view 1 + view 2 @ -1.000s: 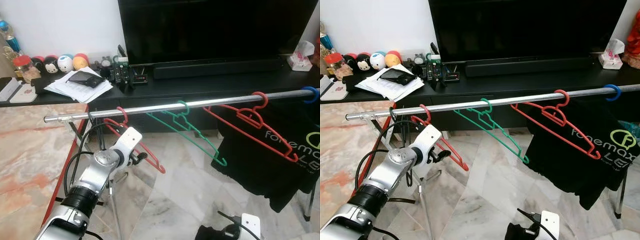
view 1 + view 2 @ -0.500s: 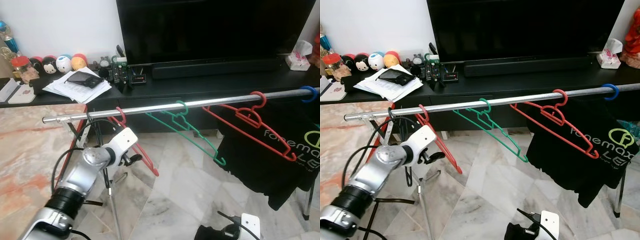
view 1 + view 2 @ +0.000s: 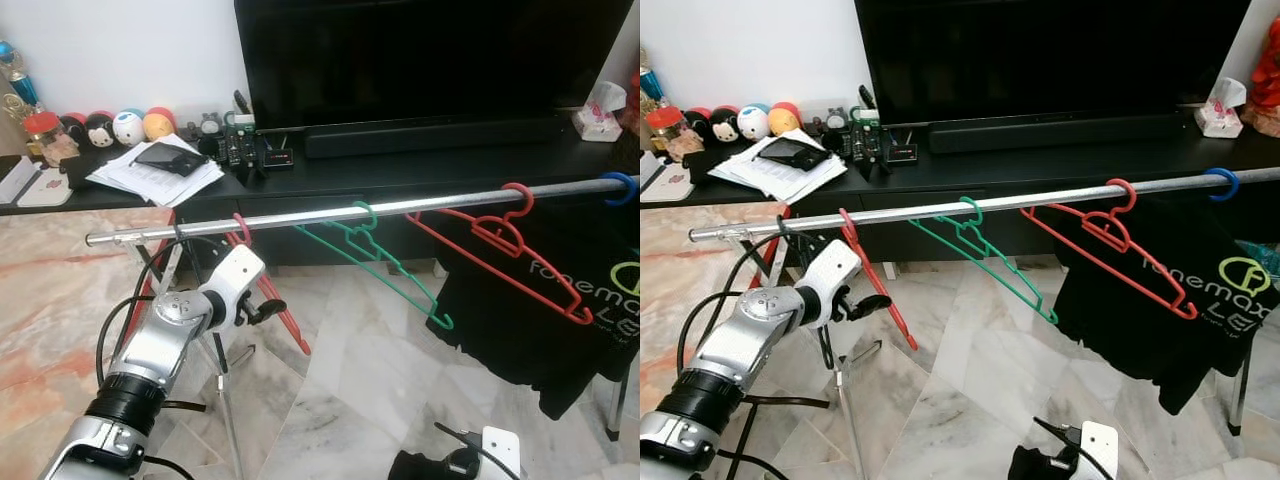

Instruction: Hang hanger

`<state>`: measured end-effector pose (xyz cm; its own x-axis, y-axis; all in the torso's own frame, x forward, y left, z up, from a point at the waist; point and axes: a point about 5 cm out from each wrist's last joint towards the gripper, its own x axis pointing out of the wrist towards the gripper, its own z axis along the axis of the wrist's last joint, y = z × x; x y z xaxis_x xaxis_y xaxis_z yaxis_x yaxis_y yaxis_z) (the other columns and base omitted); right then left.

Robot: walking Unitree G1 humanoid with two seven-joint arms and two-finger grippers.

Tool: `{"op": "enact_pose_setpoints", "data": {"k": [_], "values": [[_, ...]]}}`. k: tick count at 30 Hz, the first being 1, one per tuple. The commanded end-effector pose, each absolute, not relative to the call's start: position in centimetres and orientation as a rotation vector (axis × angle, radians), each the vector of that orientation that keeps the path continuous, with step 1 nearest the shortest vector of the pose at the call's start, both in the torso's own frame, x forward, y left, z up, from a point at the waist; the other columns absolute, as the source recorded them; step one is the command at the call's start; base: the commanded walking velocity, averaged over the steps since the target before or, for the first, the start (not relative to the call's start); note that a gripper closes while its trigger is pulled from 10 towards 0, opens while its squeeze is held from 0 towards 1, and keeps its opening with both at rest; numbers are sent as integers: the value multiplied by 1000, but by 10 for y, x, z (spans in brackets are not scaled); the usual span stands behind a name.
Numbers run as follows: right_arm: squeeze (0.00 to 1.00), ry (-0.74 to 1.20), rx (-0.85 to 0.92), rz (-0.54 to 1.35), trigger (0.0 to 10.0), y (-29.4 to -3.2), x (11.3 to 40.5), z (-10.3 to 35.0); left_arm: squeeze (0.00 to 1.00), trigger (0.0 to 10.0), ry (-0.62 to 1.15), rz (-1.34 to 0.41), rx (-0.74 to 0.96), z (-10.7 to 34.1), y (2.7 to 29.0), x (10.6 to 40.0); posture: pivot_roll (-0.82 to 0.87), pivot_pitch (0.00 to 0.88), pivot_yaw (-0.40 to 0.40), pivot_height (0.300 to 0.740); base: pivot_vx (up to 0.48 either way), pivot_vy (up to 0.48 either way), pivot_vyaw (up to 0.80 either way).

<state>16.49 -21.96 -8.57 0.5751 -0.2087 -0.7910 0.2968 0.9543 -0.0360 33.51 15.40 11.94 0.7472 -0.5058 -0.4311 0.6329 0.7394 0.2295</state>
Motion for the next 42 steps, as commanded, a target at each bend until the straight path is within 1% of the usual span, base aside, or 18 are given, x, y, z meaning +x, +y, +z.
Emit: {"op": "enact_pose_setpoints", "data": {"k": [1,6,10,11,15,17,23,26,30,35,42], "values": [[0,896,108,-289,10000,-219,168,-84,0,10000,374,-583,361,121,161,339,-229,2,81,740,0,0,0],[0,897,107,-289,10000,-219,168,-84,0,10000,395,-492,338,115,157,343,-228,2,81,740,0,0,0],[0,897,107,-288,10000,-219,168,-84,0,10000,410,-408,271,109,150,349,-227,3,80,740,0,0,0],[0,897,107,-288,10000,-219,168,-84,0,10000,410,-408,271,109,150,349,-227,3,80,740,0,0,0],[0,895,109,-289,10000,-219,169,-84,0,10000,407,-374,207,108,135,354,-236,4,84,740,0,0,0],[0,895,110,-291,10000,-219,169,-84,0,10000,403,-370,213,109,132,356,-236,4,84,740,0,0,0],[0,897,109,-288,10000,-219,168,-84,0,10000,412,-332,218,109,135,357,-230,5,82,740,0,0,0],[0,897,107,-282,10000,-219,169,-84,0,10000,439,-236,200,104,139,361,-230,6,82,740,0,0,0],[0,897,99,-273,10000,-219,169,-84,0,10000,453,-183,195,101,140,363,-234,4,84,740,0,0,0],[0,899,100,-272,10000,-218,169,-84,0,10000,449,-186,190,101,133,366,-234,4,84,740,0,0,0],[0,898,101,-270,10000,-218,169,-84,0,10000,441,-186,182,101,130,367,-234,7,86,740,0,0,0]]}}
